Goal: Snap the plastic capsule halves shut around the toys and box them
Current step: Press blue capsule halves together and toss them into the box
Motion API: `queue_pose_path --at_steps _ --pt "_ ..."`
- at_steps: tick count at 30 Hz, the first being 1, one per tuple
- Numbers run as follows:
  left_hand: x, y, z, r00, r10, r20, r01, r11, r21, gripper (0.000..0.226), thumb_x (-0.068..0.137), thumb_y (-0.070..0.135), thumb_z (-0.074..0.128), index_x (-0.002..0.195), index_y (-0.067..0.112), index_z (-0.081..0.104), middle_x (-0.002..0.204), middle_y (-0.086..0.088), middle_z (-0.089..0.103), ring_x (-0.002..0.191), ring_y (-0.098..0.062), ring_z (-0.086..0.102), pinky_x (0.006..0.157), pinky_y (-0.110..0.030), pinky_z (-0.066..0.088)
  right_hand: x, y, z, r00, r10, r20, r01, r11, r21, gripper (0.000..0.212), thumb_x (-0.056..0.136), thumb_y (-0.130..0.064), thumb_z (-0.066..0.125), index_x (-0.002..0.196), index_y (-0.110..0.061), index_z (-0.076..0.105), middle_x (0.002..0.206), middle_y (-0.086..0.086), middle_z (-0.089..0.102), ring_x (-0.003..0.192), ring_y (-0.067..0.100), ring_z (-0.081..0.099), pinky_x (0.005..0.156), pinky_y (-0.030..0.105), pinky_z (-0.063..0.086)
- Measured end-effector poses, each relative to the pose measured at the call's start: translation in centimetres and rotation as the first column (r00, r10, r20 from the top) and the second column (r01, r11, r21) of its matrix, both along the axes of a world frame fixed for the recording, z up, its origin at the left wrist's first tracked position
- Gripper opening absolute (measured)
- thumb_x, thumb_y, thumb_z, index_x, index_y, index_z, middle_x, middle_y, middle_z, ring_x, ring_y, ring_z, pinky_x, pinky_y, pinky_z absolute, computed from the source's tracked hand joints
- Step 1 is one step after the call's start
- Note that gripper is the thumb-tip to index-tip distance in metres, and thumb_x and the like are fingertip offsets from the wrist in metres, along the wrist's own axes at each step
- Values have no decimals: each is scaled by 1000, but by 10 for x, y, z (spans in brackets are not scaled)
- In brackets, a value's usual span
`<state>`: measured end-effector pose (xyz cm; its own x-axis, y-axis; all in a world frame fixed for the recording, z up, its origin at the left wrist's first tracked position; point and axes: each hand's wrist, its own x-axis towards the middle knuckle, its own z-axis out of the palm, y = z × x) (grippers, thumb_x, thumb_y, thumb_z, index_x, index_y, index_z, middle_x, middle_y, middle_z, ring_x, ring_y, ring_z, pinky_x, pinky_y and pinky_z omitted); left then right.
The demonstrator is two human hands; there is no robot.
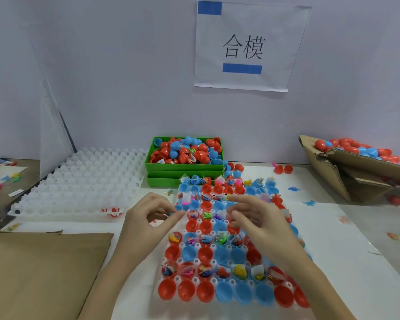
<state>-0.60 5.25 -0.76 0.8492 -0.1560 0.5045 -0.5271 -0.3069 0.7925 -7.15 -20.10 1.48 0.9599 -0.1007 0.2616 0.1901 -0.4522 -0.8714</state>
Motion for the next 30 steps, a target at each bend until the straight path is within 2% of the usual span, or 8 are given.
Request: queue_pose_path --at_steps 3,6,8,12,20,25,28,30 --pt "-7 -9 3 993 -118 -10 117 991 -61 14 79 29 83 82 17 77 95 7 68 85 -17 74 77 -18 59 -2 11 -3 980 177 -88 -163 975 148 51 100 -17 65 148 -30 51 130 -13 70 115 1 68 96 24 57" --pt "-12 -17 4 978 -209 -19 208 976 -56 12 81 25 84 86 17 79 99 5 68 86 -21 75 78 -21 60 -5 19 -3 957 256 -136 -215 941 261 50 102 -21 64 150 -28 50 140 -11 64 116 2 68 93 18 56" --pt "-14 -21 3 973 -230 -25 229 973 -42 10 81 22 84 88 17 78 101 6 67 86 -21 75 78 -23 61 -6 21 -2 958 253 -136 -211 941 265 41 102 -23 64 143 -31 58 136 -15 64 109 3 72 89 14 55" --pt "-15 -22 1 967 -251 -43 247 966 -79 12 83 15 85 91 16 76 101 4 68 84 -23 75 79 -31 63 -5 21 -2 979 187 -83 -163 956 242 30 99 -23 69 126 -34 69 114 -20 74 96 6 76 80 13 56" --pt "-21 -28 4 941 -303 -153 271 942 -199 33 85 5 85 104 28 70 104 2 75 92 -23 76 83 -30 62 -2 21 -6 994 112 6 -111 974 195 18 92 -27 77 110 -27 77 104 -13 77 98 7 75 83 21 60" --pt "-24 -33 6 952 -288 -103 263 943 -204 36 85 11 86 110 33 72 110 6 73 97 -20 73 83 -25 60 -3 24 -4 993 111 30 -114 943 313 18 89 -24 79 107 -21 76 100 -6 77 92 15 78 78 27 64" --pt "-23 -34 6 966 -257 -18 251 954 -164 39 81 22 88 118 26 75 116 4 69 105 -25 71 87 -24 58 -5 28 -4 995 30 92 -52 968 246 19 86 -32 80 103 -26 76 97 -12 76 91 7 75 75 18 60" --pt "-24 -35 6 972 -229 42 233 963 -134 44 78 24 89 121 22 75 118 3 68 107 -25 70 88 -24 58 -7 31 -4 991 -22 130 -5 979 204 19 85 -37 80 101 -30 76 96 -15 75 93 6 74 76 18 59"
